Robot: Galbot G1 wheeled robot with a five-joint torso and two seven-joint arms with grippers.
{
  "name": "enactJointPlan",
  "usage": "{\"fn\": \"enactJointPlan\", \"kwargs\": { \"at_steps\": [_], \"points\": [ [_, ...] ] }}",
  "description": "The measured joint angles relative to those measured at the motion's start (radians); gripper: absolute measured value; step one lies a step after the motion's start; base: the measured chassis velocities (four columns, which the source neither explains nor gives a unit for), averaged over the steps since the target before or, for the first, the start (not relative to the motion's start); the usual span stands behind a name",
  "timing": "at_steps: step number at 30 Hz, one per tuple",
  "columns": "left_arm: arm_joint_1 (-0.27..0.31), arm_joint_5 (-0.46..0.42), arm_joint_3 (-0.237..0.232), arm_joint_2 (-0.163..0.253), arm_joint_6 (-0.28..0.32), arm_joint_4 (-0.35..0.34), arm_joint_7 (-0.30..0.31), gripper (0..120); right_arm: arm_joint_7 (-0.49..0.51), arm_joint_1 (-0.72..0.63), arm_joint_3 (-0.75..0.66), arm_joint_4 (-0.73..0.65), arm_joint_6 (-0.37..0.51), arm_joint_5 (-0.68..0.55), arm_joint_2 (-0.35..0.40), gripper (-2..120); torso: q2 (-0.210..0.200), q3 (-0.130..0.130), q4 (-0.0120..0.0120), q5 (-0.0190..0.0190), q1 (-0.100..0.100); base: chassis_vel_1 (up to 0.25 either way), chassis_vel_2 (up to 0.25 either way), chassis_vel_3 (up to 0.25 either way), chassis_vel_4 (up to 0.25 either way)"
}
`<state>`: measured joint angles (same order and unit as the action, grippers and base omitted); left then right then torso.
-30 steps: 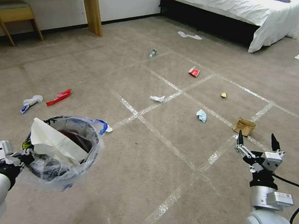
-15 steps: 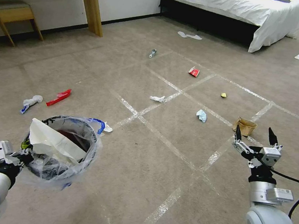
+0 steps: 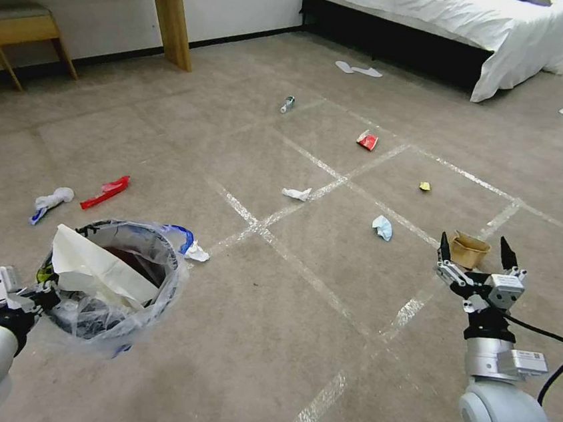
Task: Pick up the trash bin and place the garbage on the floor into it.
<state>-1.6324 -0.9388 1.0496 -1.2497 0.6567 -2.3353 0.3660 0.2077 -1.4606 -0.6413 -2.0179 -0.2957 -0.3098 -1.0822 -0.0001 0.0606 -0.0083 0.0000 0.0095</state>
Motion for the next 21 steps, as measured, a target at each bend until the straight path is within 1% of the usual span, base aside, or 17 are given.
{"fn": "enactJointPlan", "kwargs": {
  "at_steps": [11,12,18,21],
  "points": [
    [-0.003,0.003,0.001,0.004,-0.002,0.003,-0.003,0,0.0,-0.004,0.0,-0.006,0.003,0.005,-0.004,100,0.0,0.0,0.0,-0.0003,0.0,-0.101,0.1,0.096,-0.103],
    [-0.004,0.003,0.003,0.006,-0.002,0.002,-0.003,0,0.0,-0.004,0.0,-0.008,0.004,0.005,-0.004,100,0.0,0.0,0.0,0.0002,0.0,-0.115,0.134,0.121,-0.132],
    [-0.012,0.002,0.006,0.01,-0.003,-0.004,-0.003,0,0.0,-0.004,-0.002,-0.014,0.006,0.007,-0.002,100,0.0,0.0,0.0001,-0.0003,0.0,-0.187,0.161,0.175,-0.156],
    [-0.015,0.001,0.007,0.01,-0.004,-0.008,-0.003,0,0.0,-0.006,-0.003,-0.017,0.006,0.008,-0.003,100,0.0,0.0,0.0,0.0001,0.0,-0.208,0.167,0.196,-0.175]
  ]
}}
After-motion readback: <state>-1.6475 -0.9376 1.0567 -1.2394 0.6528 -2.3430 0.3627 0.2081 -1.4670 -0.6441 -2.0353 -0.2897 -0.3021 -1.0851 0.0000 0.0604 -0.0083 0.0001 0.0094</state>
